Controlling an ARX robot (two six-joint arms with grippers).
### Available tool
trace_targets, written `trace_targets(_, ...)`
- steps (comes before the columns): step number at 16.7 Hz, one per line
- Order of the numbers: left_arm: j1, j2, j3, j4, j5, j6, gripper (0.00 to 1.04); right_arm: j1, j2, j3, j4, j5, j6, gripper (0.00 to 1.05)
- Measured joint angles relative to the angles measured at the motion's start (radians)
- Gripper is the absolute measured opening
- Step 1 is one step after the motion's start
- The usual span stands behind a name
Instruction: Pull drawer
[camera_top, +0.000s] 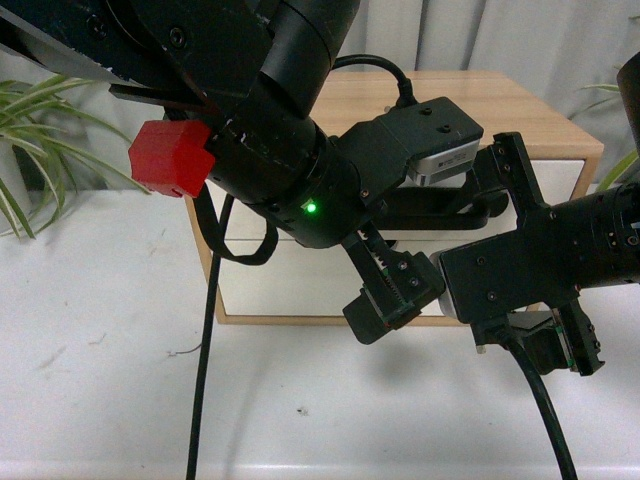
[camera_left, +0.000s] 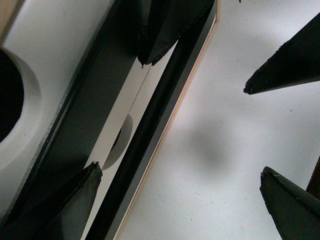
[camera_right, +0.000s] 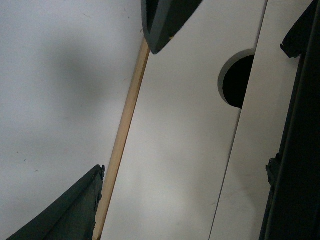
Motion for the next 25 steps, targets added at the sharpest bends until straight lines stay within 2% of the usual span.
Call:
trace_targets(7,-0.024,-0.077,-0.104,-0.002,0.041,-0.01,0.98,0.014,-0.114,-0.124,-0.024,0.016,0.059,0.98)
trace_targets(15,-0.072,-0.272,-0.335,0.023,0.057,-0.037,0.98,0.035,-0.337,-0.298,-0.181,0.058,0.066,0.98)
trace_targets(19,-0.077,-0.316,-0.343,-0.004,0.047,-0.069,0.98,0.04,-0.395,-0.294,-0.261,0.074,0.107,0.98)
trace_targets(25,-0.06,-0.449,-0.34,-0.056,0.124,-0.113,0.98,0.012,-0.465,-0.251,-0.386,0.061,0.134,0.98)
